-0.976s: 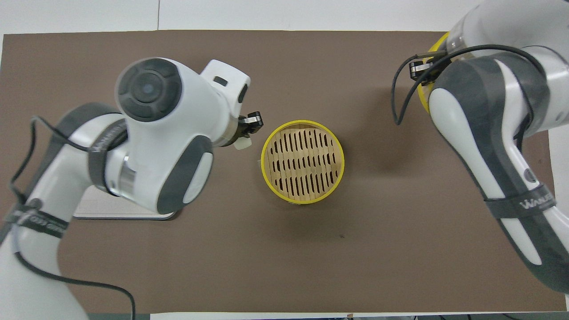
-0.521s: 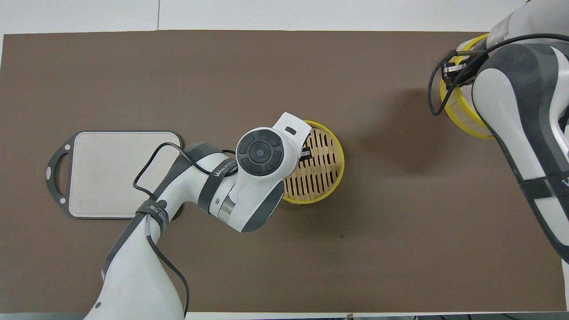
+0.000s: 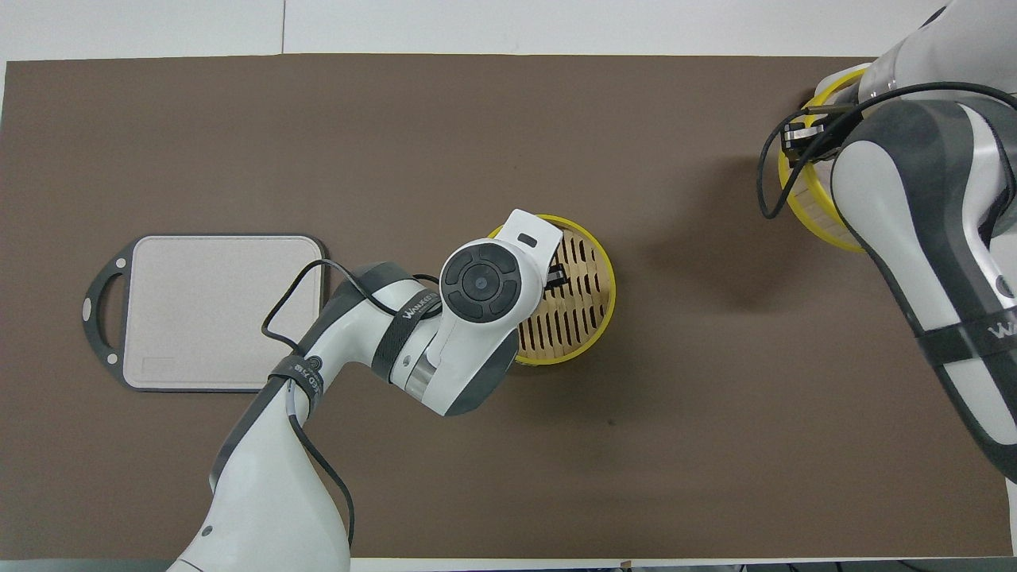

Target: Place bun in steamer

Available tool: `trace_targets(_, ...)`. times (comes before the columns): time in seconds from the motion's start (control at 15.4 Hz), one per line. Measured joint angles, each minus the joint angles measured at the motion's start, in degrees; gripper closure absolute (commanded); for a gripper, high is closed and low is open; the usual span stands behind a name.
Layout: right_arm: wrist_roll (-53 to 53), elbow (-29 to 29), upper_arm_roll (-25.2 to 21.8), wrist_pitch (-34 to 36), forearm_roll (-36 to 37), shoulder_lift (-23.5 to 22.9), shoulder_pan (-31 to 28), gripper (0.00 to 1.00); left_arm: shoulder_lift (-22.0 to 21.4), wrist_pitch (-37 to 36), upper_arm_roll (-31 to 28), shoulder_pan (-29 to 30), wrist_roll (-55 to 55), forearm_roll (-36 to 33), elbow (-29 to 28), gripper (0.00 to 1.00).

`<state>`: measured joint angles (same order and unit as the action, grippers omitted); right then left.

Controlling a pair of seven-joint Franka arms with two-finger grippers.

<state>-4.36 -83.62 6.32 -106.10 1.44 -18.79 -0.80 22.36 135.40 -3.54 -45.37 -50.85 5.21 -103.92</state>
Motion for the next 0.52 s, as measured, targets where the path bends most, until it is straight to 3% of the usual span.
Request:
trace_targets(0.2,-5.13,-1.75,0.31,-1.47,-0.08,0.64,2.9,1.0,-2.3,-3.19,-0.8,0.34,-0.49,0.0,0.31,0.0)
trace_targets(0.33,-10.81,-2.26,0.46,-2.63,-0.09,0.74,6.19,1.0,-6.98,-10.92,-1.49,3.2,1.27,-0.03,1.06,0.0)
trace_targets(0.52,-21.48,-4.04,0.64,-6.13,-0.11,0.73,12.9,1.0,-16.04,-23.95,-2.16,12.1,10.24,-0.13,1.8,0.0)
